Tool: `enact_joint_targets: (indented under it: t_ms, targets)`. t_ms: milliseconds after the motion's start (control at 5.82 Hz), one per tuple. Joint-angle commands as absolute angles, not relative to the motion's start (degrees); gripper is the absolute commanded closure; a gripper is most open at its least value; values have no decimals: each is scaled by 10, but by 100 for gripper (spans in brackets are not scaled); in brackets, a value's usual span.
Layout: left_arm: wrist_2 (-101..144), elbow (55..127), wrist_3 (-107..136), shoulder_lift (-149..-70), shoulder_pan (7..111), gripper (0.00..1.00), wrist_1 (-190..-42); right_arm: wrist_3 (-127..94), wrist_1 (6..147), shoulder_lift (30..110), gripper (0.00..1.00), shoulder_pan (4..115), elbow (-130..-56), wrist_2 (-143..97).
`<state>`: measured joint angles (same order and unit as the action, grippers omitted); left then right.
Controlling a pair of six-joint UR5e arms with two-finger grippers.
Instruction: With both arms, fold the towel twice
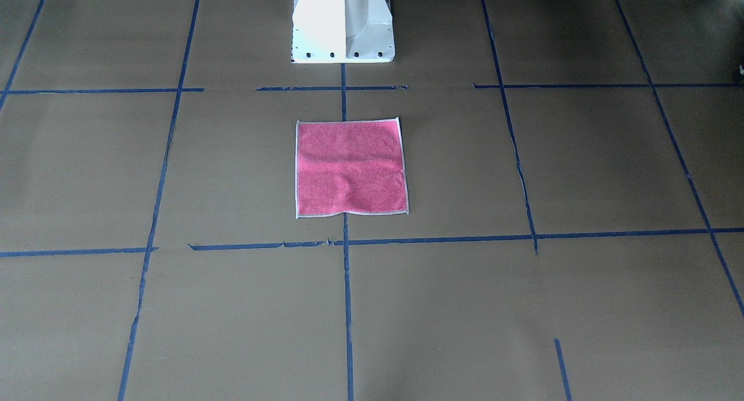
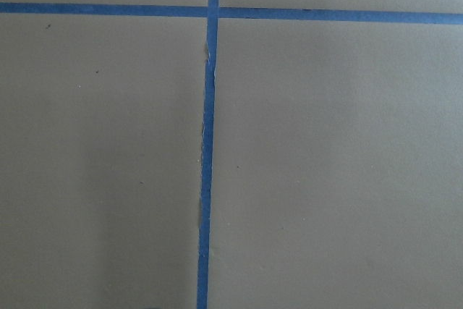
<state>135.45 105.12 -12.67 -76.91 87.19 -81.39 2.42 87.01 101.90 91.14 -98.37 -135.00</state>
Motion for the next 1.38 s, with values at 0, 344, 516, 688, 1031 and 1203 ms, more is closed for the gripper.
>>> enact_joint_targets:
  t_ms: [0, 344, 516, 688, 1031, 1203]
  targets:
    - [1355, 1056, -130, -768, 873, 0, -815, 21, 870, 1017, 0, 911, -993, -1353]
    - [1348, 1081, -126, -783, 868, 0, -837, 19, 784, 1002, 0, 911, -996, -1351]
    - [1350, 1082, -126, -822, 867, 0, -879, 9, 696, 989, 0, 911, -990, -1348]
    - [1349, 1068, -124, -876, 867, 0, -940, -10, 688, 983, 0, 911, -994, -1367]
    - [1354, 1090, 3, -902, 861, 0, -965, -25, 676, 982, 0, 911, -993, -1368]
    - [1354, 1096, 57, -893, 812, 0, -1055, -34, 660, 973, 0, 899, -1009, -1386]
